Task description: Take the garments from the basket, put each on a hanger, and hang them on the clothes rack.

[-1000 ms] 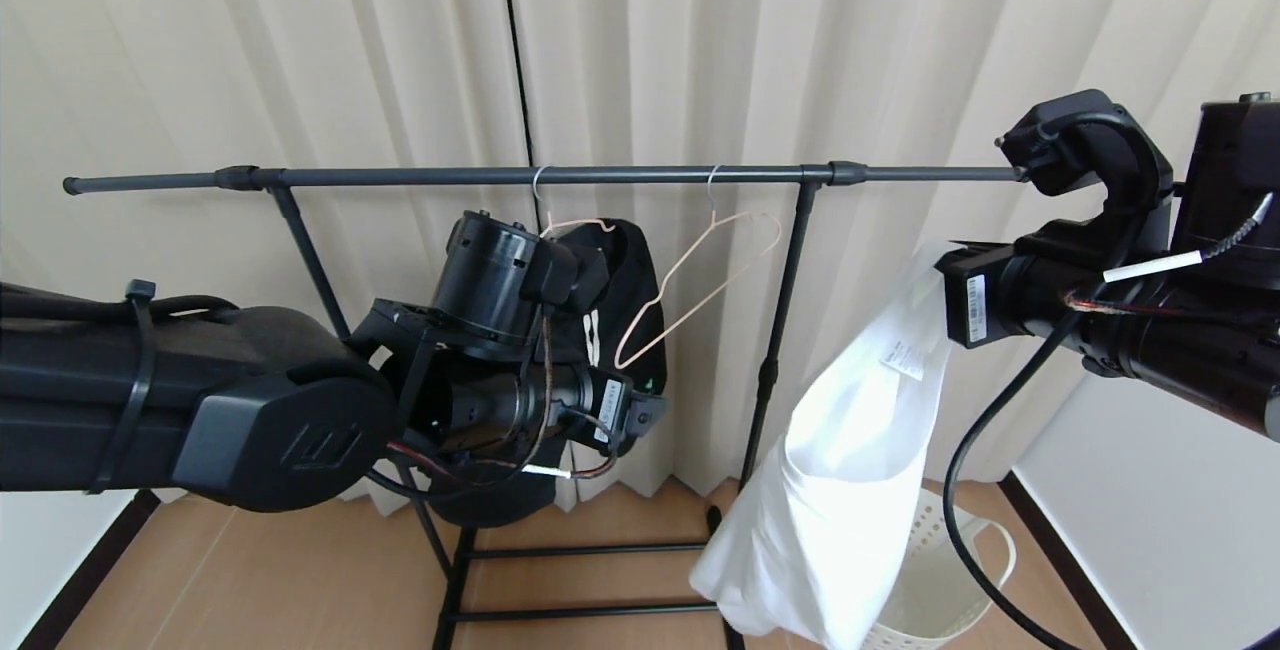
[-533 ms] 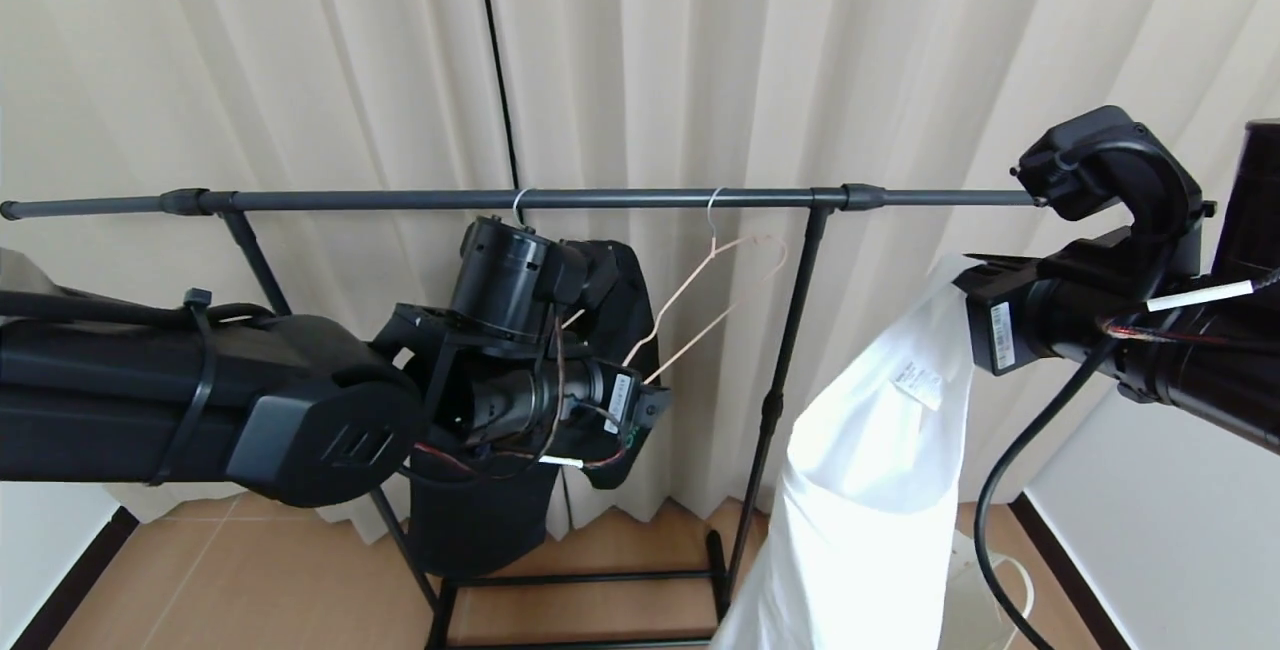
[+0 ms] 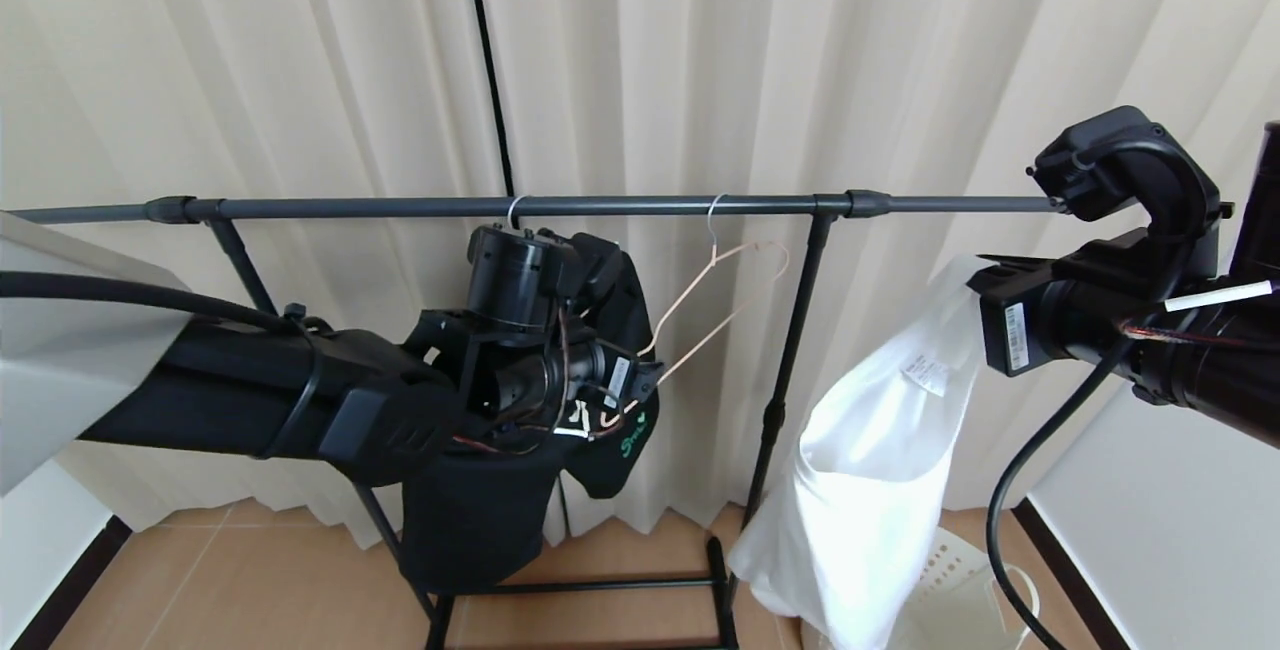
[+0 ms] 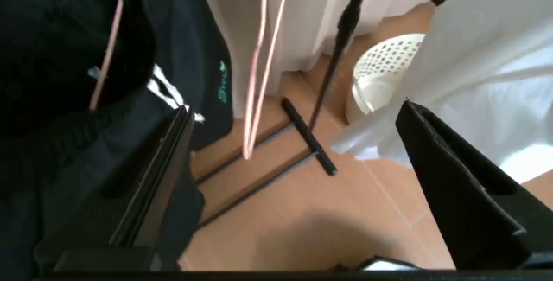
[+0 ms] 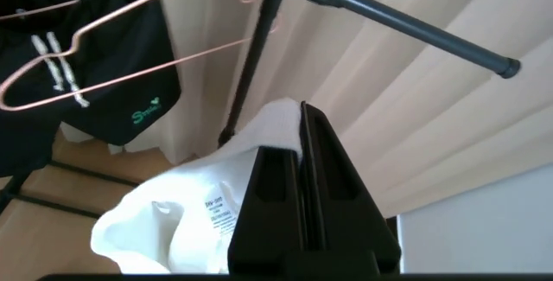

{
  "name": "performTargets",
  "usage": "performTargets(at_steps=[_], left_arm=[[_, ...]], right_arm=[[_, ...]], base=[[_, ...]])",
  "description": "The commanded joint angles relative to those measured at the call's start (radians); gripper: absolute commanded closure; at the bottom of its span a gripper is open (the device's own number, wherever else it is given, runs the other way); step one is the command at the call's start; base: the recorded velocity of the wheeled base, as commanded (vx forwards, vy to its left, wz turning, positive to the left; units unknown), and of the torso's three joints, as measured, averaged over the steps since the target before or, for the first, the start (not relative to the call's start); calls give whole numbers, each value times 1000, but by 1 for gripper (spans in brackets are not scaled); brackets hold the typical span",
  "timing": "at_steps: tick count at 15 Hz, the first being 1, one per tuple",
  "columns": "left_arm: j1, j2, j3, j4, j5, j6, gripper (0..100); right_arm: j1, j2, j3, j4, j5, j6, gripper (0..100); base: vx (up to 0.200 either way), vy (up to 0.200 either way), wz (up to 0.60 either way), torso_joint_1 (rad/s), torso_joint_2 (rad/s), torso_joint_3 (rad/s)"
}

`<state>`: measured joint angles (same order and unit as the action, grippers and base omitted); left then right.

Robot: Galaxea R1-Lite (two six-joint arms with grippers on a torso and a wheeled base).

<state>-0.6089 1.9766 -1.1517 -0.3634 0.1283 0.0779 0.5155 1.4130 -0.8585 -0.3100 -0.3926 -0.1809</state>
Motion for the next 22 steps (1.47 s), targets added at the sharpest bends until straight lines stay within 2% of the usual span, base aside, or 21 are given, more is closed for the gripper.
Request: performTargets(at_steps=[1, 2, 6, 11, 16, 22], left_arm=[[11, 57, -25, -17, 1, 13, 0], [12, 113, -91, -34, 1, 14, 0], [23, 217, -235, -32, -1, 14, 0], [29, 320, -356, -31, -4, 16, 0], [38, 393, -441, -26, -4, 14, 0], [40, 442, -488, -28, -4, 10, 0]], right_arm=[[0, 1, 3, -1, 0, 0, 100], [0, 1, 6, -1, 1, 0, 100], [0, 1, 9, -4, 1, -25, 100], [0, 4, 9, -4, 1, -25, 100], [0, 7, 9, -4, 3, -26, 100], [0, 9, 12, -4, 1, -26, 100]], base=[[0, 0, 0, 0, 0, 0], [0, 0, 0, 0, 0, 0], [0, 0, 0, 0, 0, 0], [0, 0, 0, 0, 0, 0], [0, 0, 0, 0, 0, 0], [0, 0, 0, 0, 0, 0]])
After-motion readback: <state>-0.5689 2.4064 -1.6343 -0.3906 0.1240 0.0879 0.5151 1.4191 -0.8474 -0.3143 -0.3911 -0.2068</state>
